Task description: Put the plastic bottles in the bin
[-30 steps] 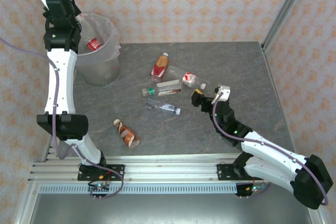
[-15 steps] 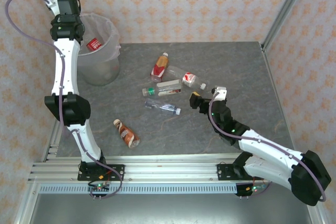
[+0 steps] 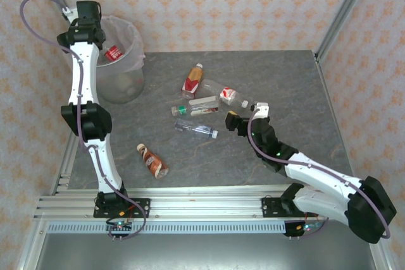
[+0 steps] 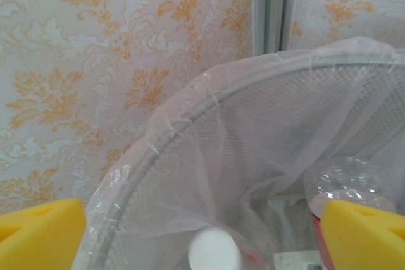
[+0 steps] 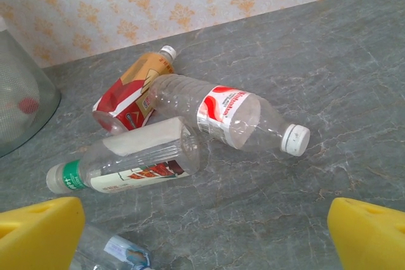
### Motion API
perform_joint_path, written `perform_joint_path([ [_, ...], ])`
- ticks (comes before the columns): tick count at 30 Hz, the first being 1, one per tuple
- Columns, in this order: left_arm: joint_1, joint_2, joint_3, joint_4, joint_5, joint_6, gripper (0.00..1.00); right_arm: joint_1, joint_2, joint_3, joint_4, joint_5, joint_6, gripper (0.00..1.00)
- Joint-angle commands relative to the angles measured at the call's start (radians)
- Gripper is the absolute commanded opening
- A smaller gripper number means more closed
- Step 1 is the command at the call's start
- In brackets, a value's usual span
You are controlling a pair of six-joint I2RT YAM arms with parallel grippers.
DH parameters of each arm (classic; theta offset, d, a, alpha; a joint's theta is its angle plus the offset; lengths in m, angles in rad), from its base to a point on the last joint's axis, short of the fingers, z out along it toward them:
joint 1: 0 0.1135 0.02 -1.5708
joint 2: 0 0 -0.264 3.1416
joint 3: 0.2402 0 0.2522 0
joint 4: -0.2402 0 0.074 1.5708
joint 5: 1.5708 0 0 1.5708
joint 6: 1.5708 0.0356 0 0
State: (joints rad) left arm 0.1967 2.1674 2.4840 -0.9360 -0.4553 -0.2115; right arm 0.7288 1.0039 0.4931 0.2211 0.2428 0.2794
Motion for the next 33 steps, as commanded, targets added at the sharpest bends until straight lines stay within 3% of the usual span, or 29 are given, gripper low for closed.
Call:
perform_joint_path([
  [1, 0.003, -0.046, 0.039, -0.03, 0.087, -0.004, 1.0, 0.003, 0.012, 0.038, -0.02, -0.019, -0.021, 0.99],
  [9, 0.0, -0.123, 0.028, -0.038, 0.265, -0.064, 1.0, 0.005, 0.031, 0.042, -0.02, -0.042, -0.019, 0.99],
  [19, -0.017, -0.22, -0.085, 0.024, 0.387, -0.114, 1.0, 0.004, 0.036, 0.041, -0.018, -0.057, -0.02, 0.99],
  [27, -0.069, -0.381, -0.292, 0.173, 0.432, -0.141, 1.0, 0.004, 0.036, 0.038, -0.018, -0.068, -0.023, 0.99],
  [33, -0.149, -0.525, -0.473, 0.282, 0.378, -0.143, 0.99, 0.004, 0.036, 0.033, -0.019, -0.071, -0.025, 0.99],
])
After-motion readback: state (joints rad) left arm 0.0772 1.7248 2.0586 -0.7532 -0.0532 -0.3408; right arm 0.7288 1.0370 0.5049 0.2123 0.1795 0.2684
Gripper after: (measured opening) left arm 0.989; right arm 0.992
